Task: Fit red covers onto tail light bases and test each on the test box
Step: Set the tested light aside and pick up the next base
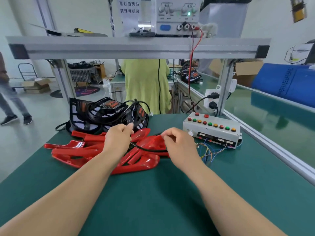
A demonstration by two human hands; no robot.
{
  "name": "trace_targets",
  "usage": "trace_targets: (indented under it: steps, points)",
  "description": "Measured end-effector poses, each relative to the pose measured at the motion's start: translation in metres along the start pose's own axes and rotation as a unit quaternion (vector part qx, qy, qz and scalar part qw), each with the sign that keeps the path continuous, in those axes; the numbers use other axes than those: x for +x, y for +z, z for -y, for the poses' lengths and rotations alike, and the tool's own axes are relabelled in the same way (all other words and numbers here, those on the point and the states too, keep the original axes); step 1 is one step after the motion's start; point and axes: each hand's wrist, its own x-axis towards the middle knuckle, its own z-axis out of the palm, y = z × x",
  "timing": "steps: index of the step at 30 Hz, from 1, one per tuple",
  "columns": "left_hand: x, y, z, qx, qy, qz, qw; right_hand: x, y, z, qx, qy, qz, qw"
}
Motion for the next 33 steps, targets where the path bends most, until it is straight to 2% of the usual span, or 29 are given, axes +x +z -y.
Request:
trace_targets:
  steps: [6, 12, 16, 21, 24, 28, 30, 33]
  points:
    - [0.013, 0.002, 0.003, 0.091, 0.013, -0.015, 0.996, -0.003, 0.005, -0.018, 0.009, 0.013, 0.012, 1.000]
    - [0.028, 0.005, -0.014, 0.261, 0.010, -0.010, 0.965, -0.005, 0.003, -0.023, 0.010, 0.012, 0.029, 0.999]
    - [0.036, 0.008, -0.012, 0.288, -0.002, 0.006, 0.958, -0.004, 0.000, -0.023, 0.011, 0.020, 0.031, 0.999]
    - [0.055, -0.001, -0.002, 0.276, 0.059, -0.084, 0.956, -0.005, 0.000, -0.023, 0.012, 0.021, 0.034, 0.999]
    - [0.075, -0.016, 0.005, 0.365, 0.104, -0.115, 0.918, -0.004, 0.003, -0.023, 0.010, 0.020, 0.037, 0.999]
    - [0.091, -0.032, 0.014, 0.525, 0.131, -0.055, 0.839, -0.005, 0.004, -0.022, 0.016, 0.021, 0.039, 0.999]
    - [0.096, -0.034, 0.017, 0.551, 0.137, -0.035, 0.822, -0.005, 0.004, -0.022, 0.015, 0.020, 0.040, 0.999]
    - [0.098, -0.034, 0.013, 0.555, 0.134, -0.017, 0.821, -0.006, 0.004, -0.021, 0.011, 0.023, 0.044, 0.999]
